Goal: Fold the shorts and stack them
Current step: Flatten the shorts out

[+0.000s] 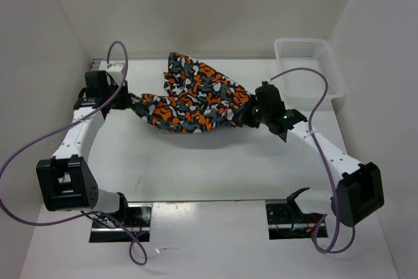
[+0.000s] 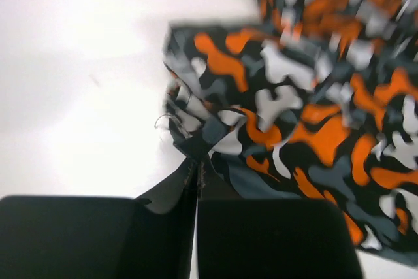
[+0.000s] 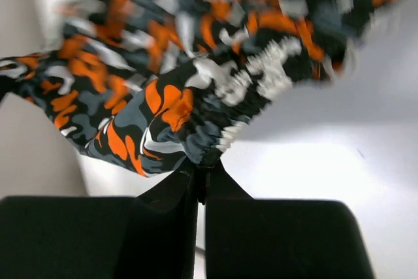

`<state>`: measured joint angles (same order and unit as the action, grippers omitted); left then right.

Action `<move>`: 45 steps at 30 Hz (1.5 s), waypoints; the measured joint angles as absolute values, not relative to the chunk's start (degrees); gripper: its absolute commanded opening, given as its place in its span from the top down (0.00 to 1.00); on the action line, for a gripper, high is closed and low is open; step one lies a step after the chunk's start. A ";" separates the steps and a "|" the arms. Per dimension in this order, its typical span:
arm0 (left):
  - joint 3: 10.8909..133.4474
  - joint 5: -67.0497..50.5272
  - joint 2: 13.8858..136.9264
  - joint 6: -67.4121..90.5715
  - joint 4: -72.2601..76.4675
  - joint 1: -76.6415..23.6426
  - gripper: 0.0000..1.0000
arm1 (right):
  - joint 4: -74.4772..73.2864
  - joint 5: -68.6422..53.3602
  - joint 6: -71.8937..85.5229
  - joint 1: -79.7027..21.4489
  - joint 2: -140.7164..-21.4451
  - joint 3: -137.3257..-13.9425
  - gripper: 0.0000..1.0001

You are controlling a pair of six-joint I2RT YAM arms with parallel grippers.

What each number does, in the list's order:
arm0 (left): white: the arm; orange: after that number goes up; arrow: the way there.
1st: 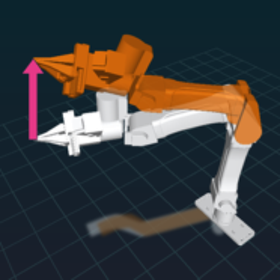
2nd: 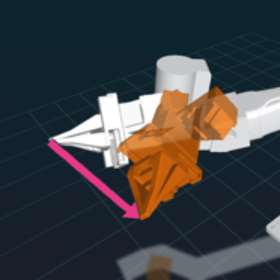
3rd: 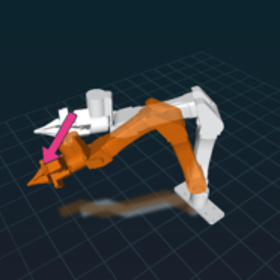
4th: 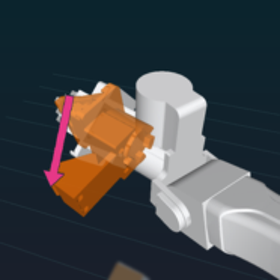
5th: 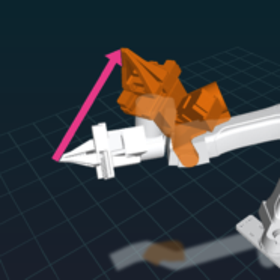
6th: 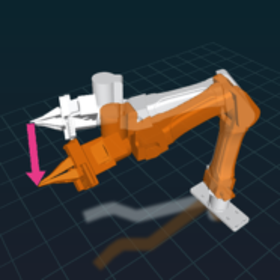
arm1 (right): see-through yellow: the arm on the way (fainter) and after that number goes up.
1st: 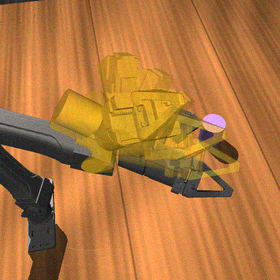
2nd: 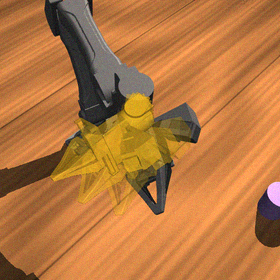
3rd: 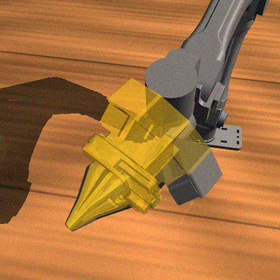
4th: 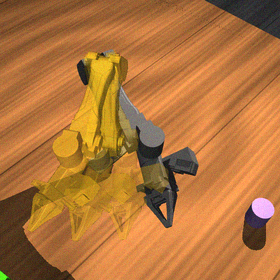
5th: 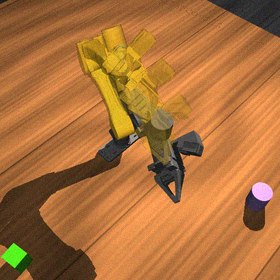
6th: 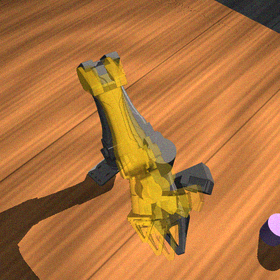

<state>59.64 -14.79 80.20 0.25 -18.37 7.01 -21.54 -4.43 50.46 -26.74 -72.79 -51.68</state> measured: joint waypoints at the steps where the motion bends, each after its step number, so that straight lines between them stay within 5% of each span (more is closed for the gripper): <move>1: 62.61 -14.87 79.81 0.25 -18.81 7.35 1.00 | -22.06 -3.73 49.63 -26.74 -72.20 -54.94 1.00; 6: 66.57 -16.84 70.59 0.23 -18.35 11.18 1.00 | -22.63 -2.85 48.05 -26.74 -64.27 -59.33 1.00; 11: 55.37 -20.43 62.85 0.40 -19.33 15.42 0.95 | -24.80 -6.74 52.03 -26.57 -55.13 -44.29 0.98; 12: 52.66 -21.37 62.72 0.45 -19.99 15.99 0.81 | -25.36 -7.73 53.23 -26.33 -54.46 -41.25 0.91; 14: 47.40 -21.89 64.69 0.14 -21.63 17.50 0.25 | -28.27 -9.10 55.90 -25.26 -53.54 -35.51 0.67; 15: 45.76 -21.96 66.43 -0.03 -22.48 18.31 0.09 | -29.95 -9.63 56.71 -24.40 -53.08 -33.98 0.60; 16: 44.73 -22.24 68.34 0.30 -23.24 18.92 0.04 | -31.09 -9.96 57.45 -23.44 -52.53 -33.12 0.58; 20: 44.49 -22.68 70.91 0.30 -24.27 19.75 0.04 | -31.35 -10.74 57.47 -20.69 -52.51 -34.46 0.46; 24: 43.53 -22.85 67.51 0.34 -23.92 19.73 0.20 | -31.20 -11.42 57.01 -20.21 -53.45 -35.53 0.16; 26: 41.04 -23.42 64.18 0.30 -23.92 19.73 0.20 | -30.74 -12.01 57.49 -20.21 -52.90 -34.41 0.10; 28: 37.71 -24.23 61.56 0.19 -23.99 19.73 0.06 | -30.52 -12.99 58.61 -20.21 -51.64 -32.21 0.07; 29: 35.51 -24.58 60.40 0.25 -24.08 19.40 0.00 | -30.55 -13.28 59.27 -20.21 -51.05 -31.03 0.07; 37: 25.15 -25.30 56.75 0.25 -26.59 16.14 0.00 | -30.98 -13.74 63.66 -20.21 -49.01 -26.85 0.07; 42: 25.12 -24.73 58.06 0.25 -24.27 16.12 0.00 | -30.52 -13.54 64.97 -20.21 -46.85 -24.27 0.19; 45: 25.41 -25.58 62.08 0.34 -20.29 15.90 0.12 | -28.80 -12.86 65.04 -20.21 -48.25 -23.66 0.24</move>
<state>25.41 -25.58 62.08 0.34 -20.29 15.90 -28.80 -12.86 65.04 -20.21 -48.25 -23.66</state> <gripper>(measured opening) 0.971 0.797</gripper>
